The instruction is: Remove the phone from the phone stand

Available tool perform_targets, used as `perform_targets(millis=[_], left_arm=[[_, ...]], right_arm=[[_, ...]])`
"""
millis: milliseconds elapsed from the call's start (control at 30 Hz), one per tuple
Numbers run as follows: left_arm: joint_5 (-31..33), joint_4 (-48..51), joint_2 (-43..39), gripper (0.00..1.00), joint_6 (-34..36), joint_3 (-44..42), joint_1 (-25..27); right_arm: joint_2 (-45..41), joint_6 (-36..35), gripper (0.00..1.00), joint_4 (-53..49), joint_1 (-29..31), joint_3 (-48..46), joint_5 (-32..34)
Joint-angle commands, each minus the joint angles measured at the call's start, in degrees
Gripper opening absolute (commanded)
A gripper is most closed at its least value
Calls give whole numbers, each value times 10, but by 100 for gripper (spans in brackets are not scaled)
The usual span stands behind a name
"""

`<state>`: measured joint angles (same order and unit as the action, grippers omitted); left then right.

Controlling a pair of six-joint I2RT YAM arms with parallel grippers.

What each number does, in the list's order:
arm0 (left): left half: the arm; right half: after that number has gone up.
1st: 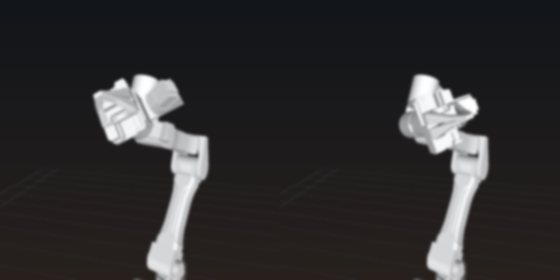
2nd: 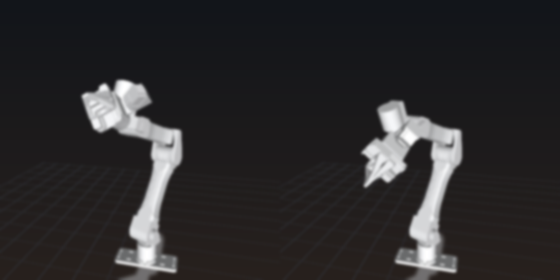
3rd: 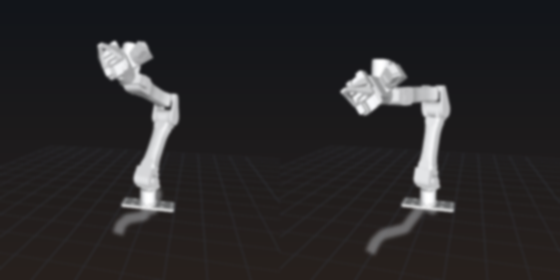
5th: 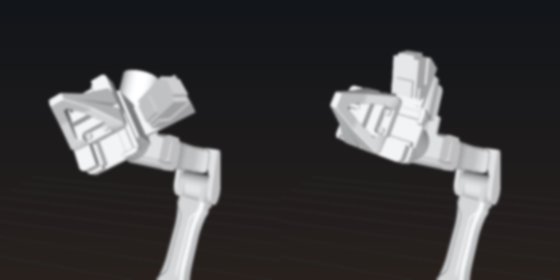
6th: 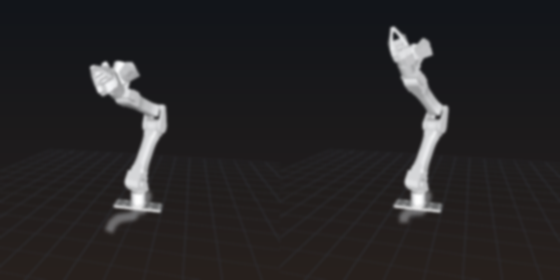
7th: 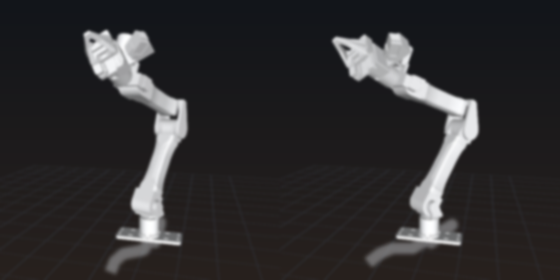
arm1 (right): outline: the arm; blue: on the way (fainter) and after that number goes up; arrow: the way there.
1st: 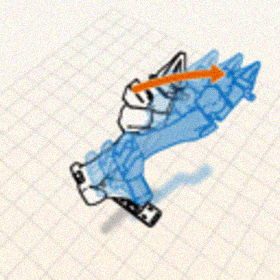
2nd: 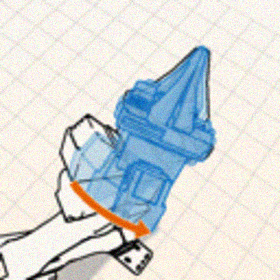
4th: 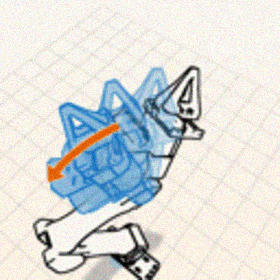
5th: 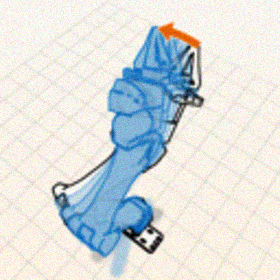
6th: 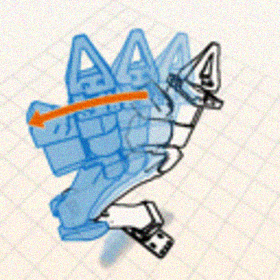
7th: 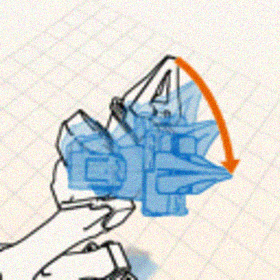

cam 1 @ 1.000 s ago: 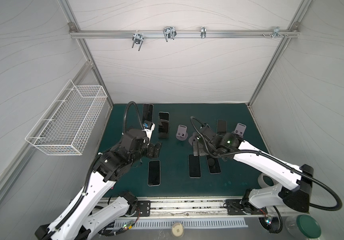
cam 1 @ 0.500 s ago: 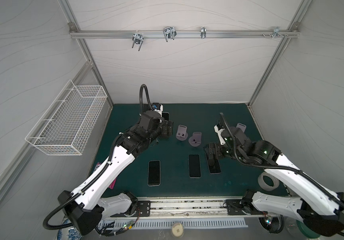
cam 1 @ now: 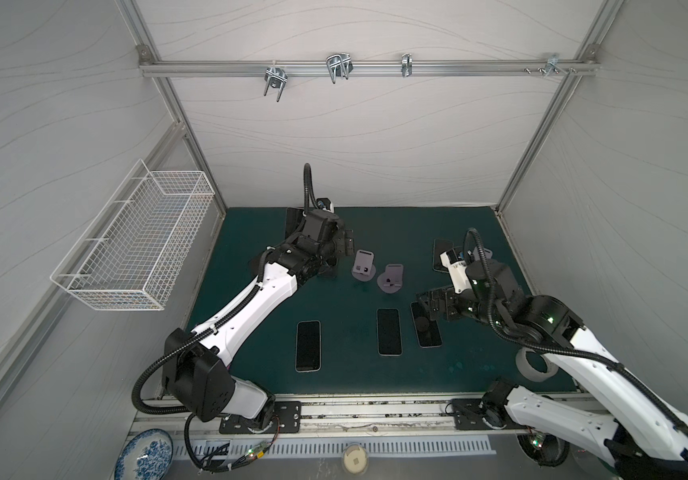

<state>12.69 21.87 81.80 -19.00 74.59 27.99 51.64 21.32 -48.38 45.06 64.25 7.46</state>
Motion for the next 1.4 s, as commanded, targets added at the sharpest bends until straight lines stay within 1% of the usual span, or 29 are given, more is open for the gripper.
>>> perform_targets(millis=[0,167,267,333,400,500,633,767,867,967,1033,1167,1300,1367], left_arm=[[4,-61,-22,90,1,-22,-13],[11,-65,-27,92,10,-37,-22],[-6,-65,-22,92,37,-32,-24],[-1,-39,-11,91,52,-17,-24],[25,2,4,91,25,-2,-24],[26,16,17,90,5,-1,-22],[13,-6,37,91,26,11,-21],[16,-25,61,91,49,37,-21],[-16,-31,83,92,78,59,-21],[-30,-27,104,92,94,89,-21],[-29,-30,109,92,95,96,-21],[-10,-34,102,93,86,85,-22],[3,-36,97,94,73,74,-27],[10,-24,103,94,78,79,-28]], right_arm=[[-2,-41,99,17,-6,2,-35],[17,-56,99,41,-23,-18,-63],[32,-47,99,41,-33,-18,-89],[41,-41,99,44,-35,-20,-102],[51,-38,99,41,-37,-12,-111],[72,-35,99,0,-43,27,-112],[78,-28,99,-37,-53,49,-111],[71,-8,98,-30,-70,40,-105],[76,29,95,-8,-88,38,-95],[93,72,92,-5,-103,60,-103],[101,87,91,3,-104,69,-121],[122,82,88,2,-104,92,-143],[151,68,89,-59,-104,153,-141],[151,72,89,-70,-105,161,-145]])
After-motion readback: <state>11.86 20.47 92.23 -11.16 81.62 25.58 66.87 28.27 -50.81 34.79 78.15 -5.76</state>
